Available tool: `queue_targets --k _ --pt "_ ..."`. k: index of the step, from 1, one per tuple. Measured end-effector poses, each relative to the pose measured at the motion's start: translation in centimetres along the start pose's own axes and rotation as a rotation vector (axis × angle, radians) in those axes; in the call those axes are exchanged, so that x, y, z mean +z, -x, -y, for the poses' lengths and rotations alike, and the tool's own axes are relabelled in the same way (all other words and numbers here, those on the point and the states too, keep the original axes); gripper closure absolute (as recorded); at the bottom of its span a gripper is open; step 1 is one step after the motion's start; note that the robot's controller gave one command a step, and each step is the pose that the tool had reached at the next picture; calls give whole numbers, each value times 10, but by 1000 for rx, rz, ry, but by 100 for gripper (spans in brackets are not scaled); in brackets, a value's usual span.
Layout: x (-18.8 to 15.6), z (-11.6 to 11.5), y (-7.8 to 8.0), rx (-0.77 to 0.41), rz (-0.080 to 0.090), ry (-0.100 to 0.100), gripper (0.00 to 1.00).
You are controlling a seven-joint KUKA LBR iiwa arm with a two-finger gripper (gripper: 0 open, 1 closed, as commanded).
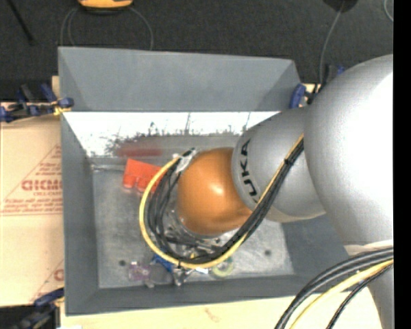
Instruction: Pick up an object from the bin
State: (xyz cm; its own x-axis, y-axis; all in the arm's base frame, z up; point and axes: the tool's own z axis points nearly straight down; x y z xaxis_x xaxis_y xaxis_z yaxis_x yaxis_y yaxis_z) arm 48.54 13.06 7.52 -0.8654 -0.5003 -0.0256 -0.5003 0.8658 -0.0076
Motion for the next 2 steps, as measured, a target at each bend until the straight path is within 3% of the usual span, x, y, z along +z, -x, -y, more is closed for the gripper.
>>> queue_targets --k 1,2 --pt "-1 -1 -1 8 0 3 100" --pt "-152 13 -11 -95 -15 4 100"
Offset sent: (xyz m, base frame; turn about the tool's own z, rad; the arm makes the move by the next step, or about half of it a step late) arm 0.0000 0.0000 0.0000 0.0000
